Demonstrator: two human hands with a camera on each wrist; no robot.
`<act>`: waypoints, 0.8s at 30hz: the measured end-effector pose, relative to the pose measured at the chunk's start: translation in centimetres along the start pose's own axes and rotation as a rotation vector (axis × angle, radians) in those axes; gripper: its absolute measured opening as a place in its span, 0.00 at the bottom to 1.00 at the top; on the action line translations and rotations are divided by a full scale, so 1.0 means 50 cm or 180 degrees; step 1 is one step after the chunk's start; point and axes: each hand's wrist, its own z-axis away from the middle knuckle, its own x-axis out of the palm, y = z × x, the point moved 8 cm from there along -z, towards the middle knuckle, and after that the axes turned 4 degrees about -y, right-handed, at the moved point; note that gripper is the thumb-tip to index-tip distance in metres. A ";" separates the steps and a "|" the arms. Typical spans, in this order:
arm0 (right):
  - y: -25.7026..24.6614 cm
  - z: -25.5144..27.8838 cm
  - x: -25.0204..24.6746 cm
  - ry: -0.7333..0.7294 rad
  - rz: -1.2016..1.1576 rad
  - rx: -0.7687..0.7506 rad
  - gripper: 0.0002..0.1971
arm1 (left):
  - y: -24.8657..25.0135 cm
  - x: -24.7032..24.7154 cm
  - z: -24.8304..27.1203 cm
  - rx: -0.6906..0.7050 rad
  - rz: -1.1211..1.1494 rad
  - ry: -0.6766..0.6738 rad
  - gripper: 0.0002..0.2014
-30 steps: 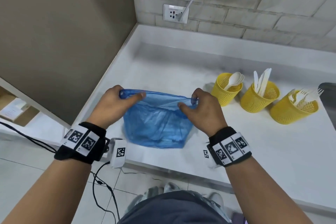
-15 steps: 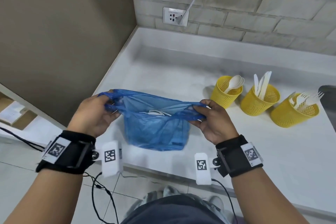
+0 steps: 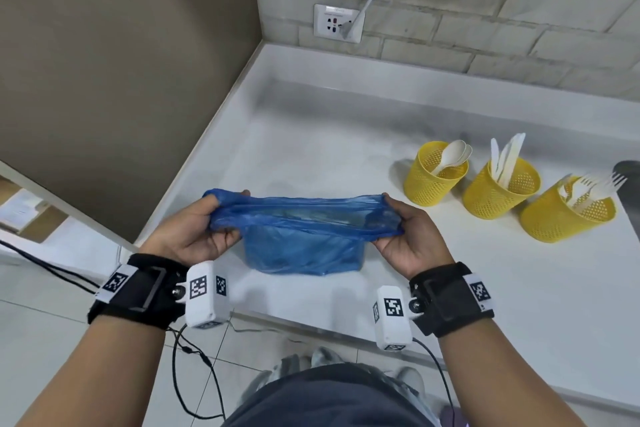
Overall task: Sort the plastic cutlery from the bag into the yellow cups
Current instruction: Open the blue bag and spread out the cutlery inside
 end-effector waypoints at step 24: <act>0.034 -0.024 -0.045 0.0160 0.0344 0.0457 0.15 | -0.066 -0.008 -0.052 -0.0496 0.0536 0.0141 0.11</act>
